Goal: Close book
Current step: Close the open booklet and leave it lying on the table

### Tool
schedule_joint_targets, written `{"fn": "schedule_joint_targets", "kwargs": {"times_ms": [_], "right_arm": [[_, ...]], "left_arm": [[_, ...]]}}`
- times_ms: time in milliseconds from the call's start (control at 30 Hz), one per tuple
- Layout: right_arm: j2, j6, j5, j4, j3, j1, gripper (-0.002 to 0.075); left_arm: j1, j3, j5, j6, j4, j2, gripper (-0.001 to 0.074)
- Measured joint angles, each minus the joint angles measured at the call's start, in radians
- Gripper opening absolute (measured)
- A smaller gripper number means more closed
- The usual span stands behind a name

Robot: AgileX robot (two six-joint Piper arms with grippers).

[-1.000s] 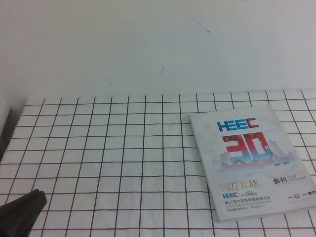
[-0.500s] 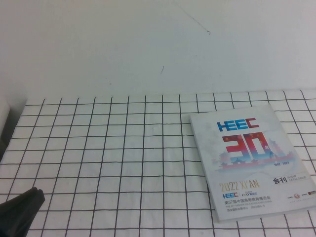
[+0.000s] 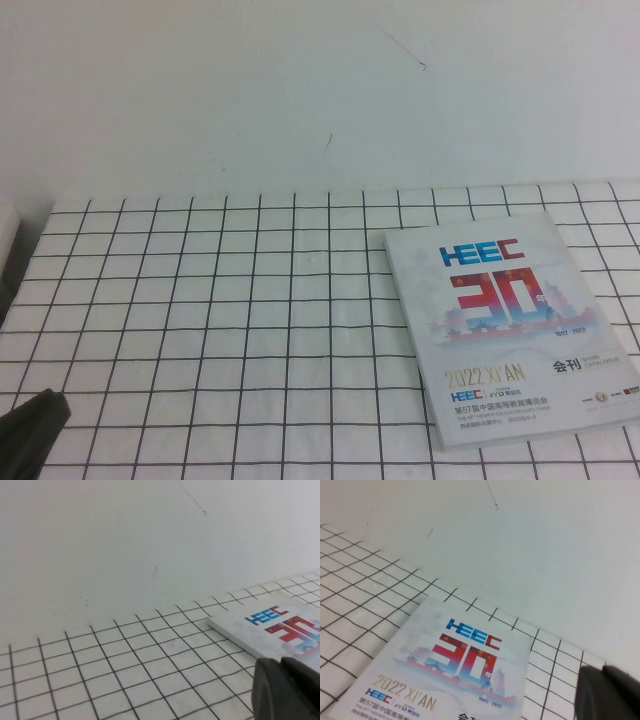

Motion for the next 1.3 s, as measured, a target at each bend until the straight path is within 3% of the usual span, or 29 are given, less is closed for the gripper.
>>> {"fn": "schedule_joint_targets", "kwargs": {"times_ms": [300,467,633,900,1300], "right_arm": [[0.000,0.001,-0.003,0.000,0.001,0.000,-0.0003],[0.000,0.003,-0.006,0.000,0.001,0.000,-0.0003],[0.000,0.003,-0.006,0.002,0.001,0.000,-0.0003],[0.000,0.003,-0.006,0.002,0.001,0.000,-0.0003],[0.000,0.003,-0.006,0.002,0.001,0.000,-0.0003]], "left_arm": [[0.214,0.188,0.000,0.011,0.155,-0.240,-0.0004],[0.310,0.228,0.050,0.011,0.184,-0.260,-0.0004],[0.323,0.228,0.225,-0.028,0.195,-0.264,-0.0004],[0.323,0.226,0.238,-0.393,0.188,-0.264,-0.0004],[0.323,0.226,0.244,-0.431,0.188,-0.264,-0.0004]]}}
